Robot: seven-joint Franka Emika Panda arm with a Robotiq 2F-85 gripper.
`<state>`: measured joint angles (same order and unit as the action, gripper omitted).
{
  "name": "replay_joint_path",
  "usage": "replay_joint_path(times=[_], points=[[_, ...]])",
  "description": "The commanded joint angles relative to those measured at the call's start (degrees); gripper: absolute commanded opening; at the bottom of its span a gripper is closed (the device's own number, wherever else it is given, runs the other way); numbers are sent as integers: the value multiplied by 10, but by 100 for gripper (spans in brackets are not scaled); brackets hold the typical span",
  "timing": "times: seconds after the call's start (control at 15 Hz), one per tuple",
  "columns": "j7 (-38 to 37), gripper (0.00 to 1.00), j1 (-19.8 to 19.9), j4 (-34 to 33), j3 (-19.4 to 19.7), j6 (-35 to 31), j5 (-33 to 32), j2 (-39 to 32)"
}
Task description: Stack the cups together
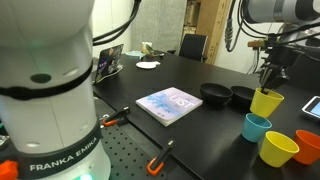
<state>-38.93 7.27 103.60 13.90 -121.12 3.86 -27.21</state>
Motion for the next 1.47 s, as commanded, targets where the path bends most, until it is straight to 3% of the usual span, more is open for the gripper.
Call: replay_joint_path(times=[0.0, 0.67, 0.73, 0.87, 1.4], points=[[10, 1, 4, 37, -4, -34, 9, 19], [31, 2, 5, 72, -2, -91, 5, 13], [35, 30, 7, 76, -3, -96, 10, 13], [38, 36, 8, 83, -3, -110, 13, 14], [32, 96, 7, 68, 6, -94, 15, 38]])
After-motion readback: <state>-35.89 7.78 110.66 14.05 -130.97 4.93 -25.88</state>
